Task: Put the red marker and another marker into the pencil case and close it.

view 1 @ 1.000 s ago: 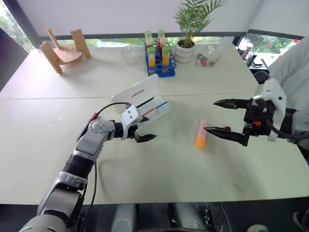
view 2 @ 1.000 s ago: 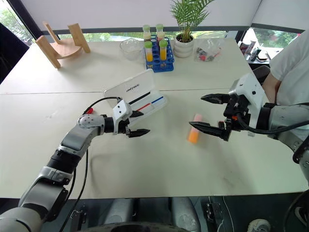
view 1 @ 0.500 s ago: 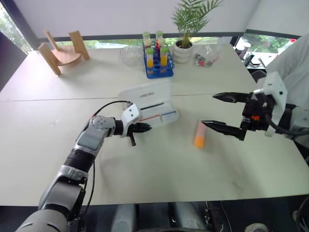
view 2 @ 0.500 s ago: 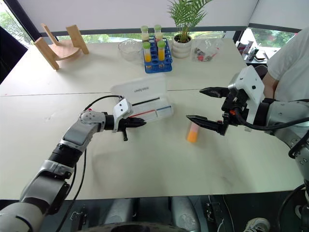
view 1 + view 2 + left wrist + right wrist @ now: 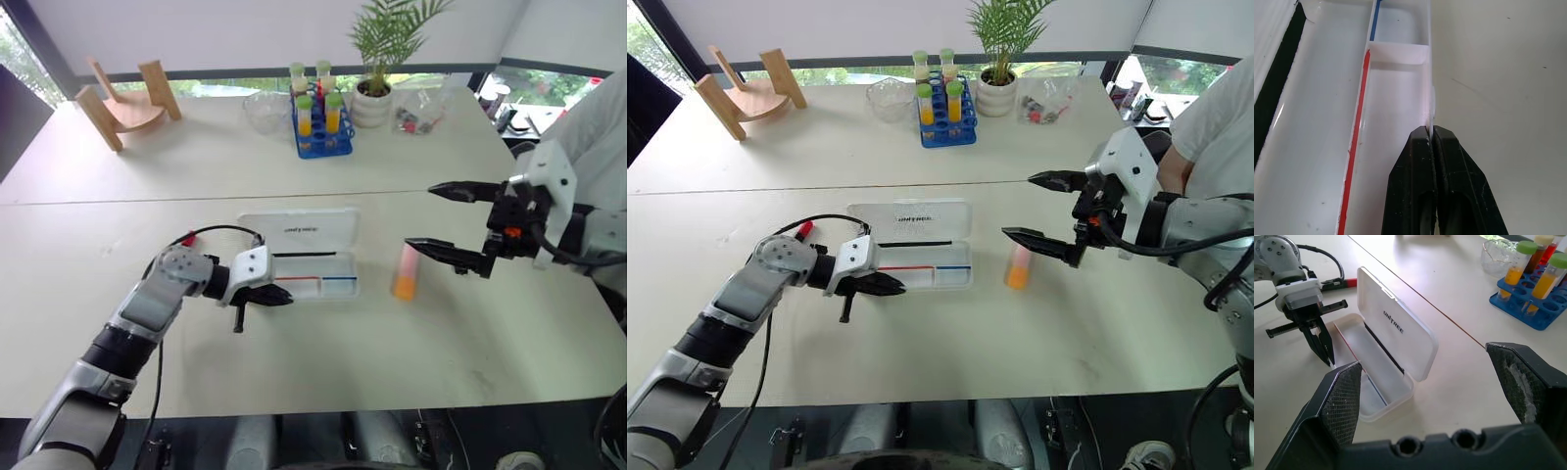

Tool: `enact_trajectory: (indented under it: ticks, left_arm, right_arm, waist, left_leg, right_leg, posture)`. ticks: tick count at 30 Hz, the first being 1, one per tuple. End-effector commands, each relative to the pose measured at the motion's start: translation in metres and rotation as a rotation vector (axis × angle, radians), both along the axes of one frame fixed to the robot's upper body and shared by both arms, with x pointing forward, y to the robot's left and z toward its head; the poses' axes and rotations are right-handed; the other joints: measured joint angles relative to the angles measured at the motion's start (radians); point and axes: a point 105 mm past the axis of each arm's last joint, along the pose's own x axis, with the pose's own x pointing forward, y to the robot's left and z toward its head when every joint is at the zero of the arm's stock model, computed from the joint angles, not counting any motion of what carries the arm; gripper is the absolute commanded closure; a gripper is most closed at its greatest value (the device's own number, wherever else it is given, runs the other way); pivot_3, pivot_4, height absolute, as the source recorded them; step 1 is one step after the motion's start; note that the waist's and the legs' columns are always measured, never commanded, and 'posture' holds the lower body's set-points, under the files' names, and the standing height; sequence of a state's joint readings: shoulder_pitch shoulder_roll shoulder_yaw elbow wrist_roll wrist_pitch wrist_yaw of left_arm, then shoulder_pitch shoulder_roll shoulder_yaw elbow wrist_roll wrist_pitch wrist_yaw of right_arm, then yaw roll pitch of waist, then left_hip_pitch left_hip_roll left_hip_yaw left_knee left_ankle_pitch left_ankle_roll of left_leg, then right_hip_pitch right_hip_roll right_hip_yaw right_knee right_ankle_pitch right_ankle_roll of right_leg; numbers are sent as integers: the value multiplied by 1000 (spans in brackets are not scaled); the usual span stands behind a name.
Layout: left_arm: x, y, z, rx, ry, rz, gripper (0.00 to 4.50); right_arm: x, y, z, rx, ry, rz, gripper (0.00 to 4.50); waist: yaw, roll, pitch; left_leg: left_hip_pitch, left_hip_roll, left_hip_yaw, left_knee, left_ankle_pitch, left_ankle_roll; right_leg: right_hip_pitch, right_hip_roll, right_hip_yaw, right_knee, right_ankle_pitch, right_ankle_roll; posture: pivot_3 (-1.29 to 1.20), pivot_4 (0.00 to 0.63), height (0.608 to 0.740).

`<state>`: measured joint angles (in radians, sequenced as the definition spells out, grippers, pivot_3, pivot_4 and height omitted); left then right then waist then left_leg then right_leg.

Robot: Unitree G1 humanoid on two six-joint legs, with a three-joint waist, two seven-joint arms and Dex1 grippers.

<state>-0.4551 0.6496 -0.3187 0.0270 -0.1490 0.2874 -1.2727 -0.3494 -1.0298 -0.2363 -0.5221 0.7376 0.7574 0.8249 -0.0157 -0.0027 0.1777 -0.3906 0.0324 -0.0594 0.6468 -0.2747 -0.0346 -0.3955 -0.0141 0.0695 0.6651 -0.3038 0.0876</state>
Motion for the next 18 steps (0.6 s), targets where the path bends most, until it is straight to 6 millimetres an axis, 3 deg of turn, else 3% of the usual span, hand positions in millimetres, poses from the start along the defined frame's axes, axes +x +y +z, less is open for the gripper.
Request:
enact_trajectory:
  ticks: [1,4,7,11,14,18]
  left_arm:
    - [-6,1,-10,22,42,7,4469]
    - [-3,1,-11,14,35,36,4469]
    - [0,0,-7,-6,18,58,3566]
    - [6,1,5,-32,-24,94,1588]
    - [6,2,25,-64,-80,110,60]
    - [1,6,51,-103,-134,136,19]
  right_arm:
    - [0,2,9,3,-47,18,0]
    - [0,3,9,-4,-47,26,0]
    - [0,3,8,-6,-45,29,0]
    - [-1,5,7,-9,-39,40,0]
    - [0,6,8,-7,-38,48,0]
    - [1,7,7,-6,-37,56,0]
  waist:
    - [1,0,0]
    - [1,0,0]
    - [2,0,0]
    - [2,0,0]
    - [0,-1,1]
    - [-1,0,2]
  left_leg:
    - [0,0,0,0,0,0]
    - [0,0,0,0,0,0]
    - [0,0,0,1,0,0]
    - [0,0,0,1,0,0]
    - [0,0,0,1,0,0]
    - [0,0,0,0,0,0]
  right_leg:
    - [0,0,0,0,0,0]
    - [0,0,0,0,0,0]
    - [0,0,0,0,0,0]
    - [0,0,0,0,0,0]
    - [0,0,0,0,0,0]
    - [-1,0,0,0,0,0]
  posture:
    - [0,150,740]
    - [0,150,740]
    - [0,150,740]
    - [0,150,740]
    - [0,150,740]
    - [0,150,740]
